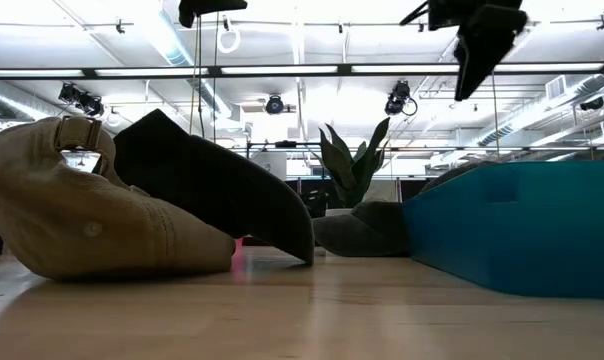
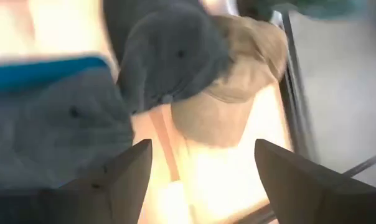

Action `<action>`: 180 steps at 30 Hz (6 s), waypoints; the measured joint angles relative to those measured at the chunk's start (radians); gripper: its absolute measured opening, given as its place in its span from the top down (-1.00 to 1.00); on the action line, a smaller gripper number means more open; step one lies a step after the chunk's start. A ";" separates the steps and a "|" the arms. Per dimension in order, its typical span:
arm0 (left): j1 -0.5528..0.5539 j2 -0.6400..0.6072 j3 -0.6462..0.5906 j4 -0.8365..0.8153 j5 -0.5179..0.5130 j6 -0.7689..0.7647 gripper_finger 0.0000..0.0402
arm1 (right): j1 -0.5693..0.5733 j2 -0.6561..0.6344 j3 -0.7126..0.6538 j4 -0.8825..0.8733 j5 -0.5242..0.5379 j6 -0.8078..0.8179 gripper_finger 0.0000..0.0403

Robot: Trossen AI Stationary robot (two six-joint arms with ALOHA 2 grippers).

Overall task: Pick & Place hat
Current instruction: Put the bottom black cap into the blue bin

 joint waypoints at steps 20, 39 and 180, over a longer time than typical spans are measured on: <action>0.023 0.000 0.000 -0.481 0.039 -0.723 -0.12 | -0.087 -0.145 -0.105 0.300 -0.218 0.124 0.80; 0.011 0.078 0.000 -0.886 0.223 -1.177 -0.51 | -0.087 -0.145 -0.109 0.385 -0.224 0.018 -0.25; 0.066 0.454 0.361 -0.013 -0.108 -0.617 0.98 | -0.092 0.052 -0.109 1.208 -0.254 0.013 -0.94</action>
